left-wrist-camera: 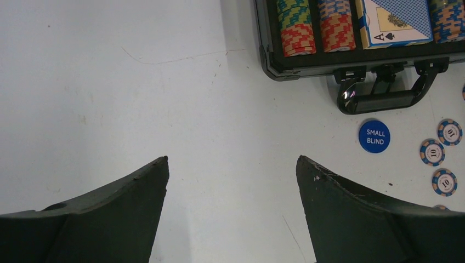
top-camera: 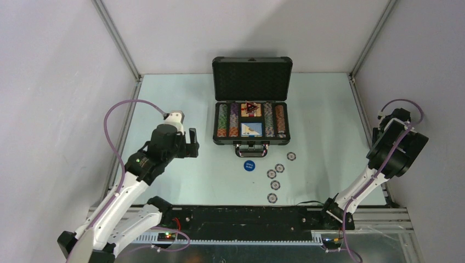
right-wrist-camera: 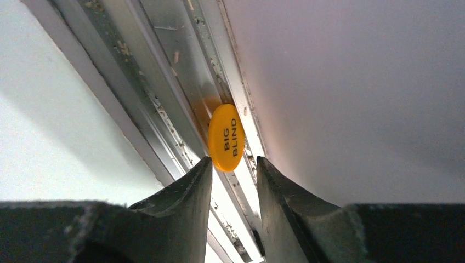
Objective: Pack up texas hold em set
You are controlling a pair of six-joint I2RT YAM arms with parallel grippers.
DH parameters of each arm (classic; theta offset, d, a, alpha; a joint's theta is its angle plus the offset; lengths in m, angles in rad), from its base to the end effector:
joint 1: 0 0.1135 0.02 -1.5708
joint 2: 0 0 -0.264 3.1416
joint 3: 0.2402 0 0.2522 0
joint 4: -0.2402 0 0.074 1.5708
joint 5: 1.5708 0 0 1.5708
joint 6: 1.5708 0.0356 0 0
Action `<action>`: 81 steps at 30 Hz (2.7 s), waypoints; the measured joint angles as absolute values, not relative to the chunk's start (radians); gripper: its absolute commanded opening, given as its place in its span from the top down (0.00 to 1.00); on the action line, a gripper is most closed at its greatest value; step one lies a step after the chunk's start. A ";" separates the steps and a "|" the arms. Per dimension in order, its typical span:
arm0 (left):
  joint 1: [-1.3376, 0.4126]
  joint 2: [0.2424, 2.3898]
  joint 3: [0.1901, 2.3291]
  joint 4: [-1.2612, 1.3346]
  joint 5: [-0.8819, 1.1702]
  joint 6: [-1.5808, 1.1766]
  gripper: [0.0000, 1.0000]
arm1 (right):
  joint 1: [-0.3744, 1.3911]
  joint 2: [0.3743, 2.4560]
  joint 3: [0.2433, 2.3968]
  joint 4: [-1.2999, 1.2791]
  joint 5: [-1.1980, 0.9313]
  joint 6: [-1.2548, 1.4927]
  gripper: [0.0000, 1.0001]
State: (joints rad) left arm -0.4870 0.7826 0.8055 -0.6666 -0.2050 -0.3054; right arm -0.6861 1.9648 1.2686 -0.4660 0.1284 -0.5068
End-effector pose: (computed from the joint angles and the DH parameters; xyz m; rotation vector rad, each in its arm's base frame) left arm 0.1478 -0.0701 0.2999 0.0870 2.2055 -0.2161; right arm 0.2998 -0.2514 0.1459 0.2915 2.8209 -0.4809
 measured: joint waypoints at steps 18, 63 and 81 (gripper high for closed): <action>-0.489 0.783 0.800 -0.667 -0.206 -0.305 0.09 | -0.687 1.966 1.269 -0.464 0.162 -0.522 0.63; -0.489 0.783 0.800 -0.667 -0.206 -0.305 0.09 | -0.704 2.001 1.280 -0.433 0.112 -0.567 0.63; -0.489 0.783 0.800 -0.667 -0.206 -0.305 0.09 | -0.733 2.000 1.280 -0.416 0.003 -0.588 0.64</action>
